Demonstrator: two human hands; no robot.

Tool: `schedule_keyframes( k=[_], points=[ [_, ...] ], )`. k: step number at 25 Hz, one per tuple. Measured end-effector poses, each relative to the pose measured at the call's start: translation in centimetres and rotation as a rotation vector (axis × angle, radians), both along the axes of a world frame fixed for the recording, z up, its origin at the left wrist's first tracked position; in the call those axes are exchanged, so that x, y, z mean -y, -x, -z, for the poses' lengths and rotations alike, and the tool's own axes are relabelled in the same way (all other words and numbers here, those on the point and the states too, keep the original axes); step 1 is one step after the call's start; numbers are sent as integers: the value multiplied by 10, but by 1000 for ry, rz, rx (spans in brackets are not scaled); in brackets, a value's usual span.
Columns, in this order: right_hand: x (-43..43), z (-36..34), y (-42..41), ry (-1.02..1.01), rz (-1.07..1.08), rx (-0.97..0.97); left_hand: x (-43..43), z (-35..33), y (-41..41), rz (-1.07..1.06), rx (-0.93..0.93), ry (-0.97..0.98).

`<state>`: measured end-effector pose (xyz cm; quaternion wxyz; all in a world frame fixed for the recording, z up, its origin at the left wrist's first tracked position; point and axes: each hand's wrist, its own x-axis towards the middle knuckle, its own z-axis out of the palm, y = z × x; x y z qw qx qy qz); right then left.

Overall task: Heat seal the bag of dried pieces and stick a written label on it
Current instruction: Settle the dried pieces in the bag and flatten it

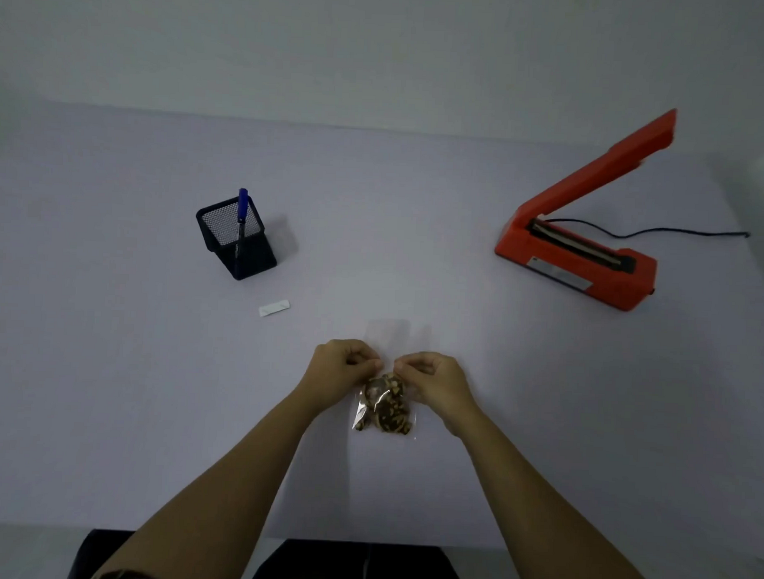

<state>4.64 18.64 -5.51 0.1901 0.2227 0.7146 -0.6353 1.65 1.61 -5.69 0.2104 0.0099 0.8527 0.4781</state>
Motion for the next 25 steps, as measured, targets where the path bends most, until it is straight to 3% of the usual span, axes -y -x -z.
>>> schedule_keyframes(
  k=[6, 11, 15, 19, 21, 25],
  points=[
    [-14, 17, 17, -372, -221, -193, -5, 18, 7, 103, -212, 226],
    [-18, 21, 23, -425, -239, -185, -8, 20, 10, -66, -65, 153],
    [-16, 22, 19, -566, -258, -331, -12, 22, 11, -85, -128, 223],
    [-15, 21, 22, -619, -588, -559, -10, 31, 12, 195, -377, 252],
    [-16, 23, 25, -630, -701, -578, -6, 34, 15, 321, -415, 264],
    [-24, 25, 32, -627, -648, -554, -1, 33, 21, 385, -419, 273]
  ],
)
